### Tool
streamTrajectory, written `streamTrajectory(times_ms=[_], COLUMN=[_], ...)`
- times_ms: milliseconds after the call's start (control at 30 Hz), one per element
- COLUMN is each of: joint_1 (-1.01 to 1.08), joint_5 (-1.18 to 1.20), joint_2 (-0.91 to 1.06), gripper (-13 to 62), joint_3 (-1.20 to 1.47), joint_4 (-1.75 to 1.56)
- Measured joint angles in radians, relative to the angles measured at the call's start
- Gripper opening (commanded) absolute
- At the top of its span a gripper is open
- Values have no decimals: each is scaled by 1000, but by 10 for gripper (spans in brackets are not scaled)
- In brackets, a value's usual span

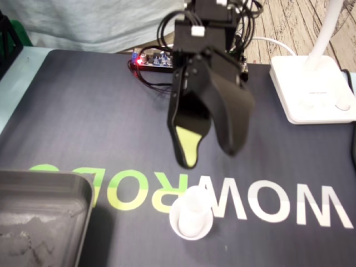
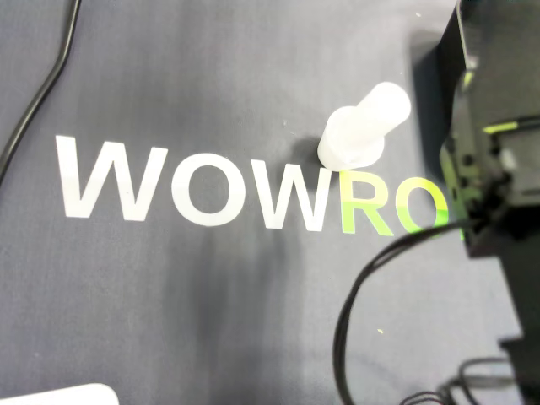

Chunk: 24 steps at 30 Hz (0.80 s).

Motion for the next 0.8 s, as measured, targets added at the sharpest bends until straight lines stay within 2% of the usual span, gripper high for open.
streamTrajectory(times_ms=[367,800], joint_1=[43,44], joint_5=[175,198], joint_2=[25,25], gripper=[340,338], joint_3=[333,499], joint_4=[26,0])
